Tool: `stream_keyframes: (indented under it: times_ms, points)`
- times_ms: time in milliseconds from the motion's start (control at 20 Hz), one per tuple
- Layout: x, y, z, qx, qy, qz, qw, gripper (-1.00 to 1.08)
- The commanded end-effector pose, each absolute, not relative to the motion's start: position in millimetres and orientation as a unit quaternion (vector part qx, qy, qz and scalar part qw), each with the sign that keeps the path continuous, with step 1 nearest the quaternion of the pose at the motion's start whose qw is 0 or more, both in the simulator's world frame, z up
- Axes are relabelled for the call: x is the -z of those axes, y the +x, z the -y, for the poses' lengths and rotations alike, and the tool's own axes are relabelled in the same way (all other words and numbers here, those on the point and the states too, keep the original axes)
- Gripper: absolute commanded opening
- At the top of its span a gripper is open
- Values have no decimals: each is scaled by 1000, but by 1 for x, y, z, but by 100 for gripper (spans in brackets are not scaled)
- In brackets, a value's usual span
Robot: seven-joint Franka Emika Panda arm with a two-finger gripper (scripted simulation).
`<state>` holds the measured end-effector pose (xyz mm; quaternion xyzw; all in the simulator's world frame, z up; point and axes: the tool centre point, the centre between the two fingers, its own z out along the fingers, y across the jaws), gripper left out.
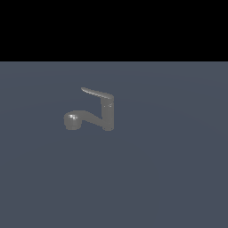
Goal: Turn on the faucet by rotating a designated handle.
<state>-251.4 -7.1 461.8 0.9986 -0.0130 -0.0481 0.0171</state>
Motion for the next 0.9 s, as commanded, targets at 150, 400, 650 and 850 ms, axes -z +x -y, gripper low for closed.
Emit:
stream_keyframes:
  times_ms: [150,400,650,850]
  points:
    - [-462,-249,7,48,999,17,16,-100]
    - [-460,-239,5,48,998,34,10,-100]
    - [-457,-223,1,48,997,64,-1,-100]
    - [-453,-204,-3,49,994,98,-11,-100]
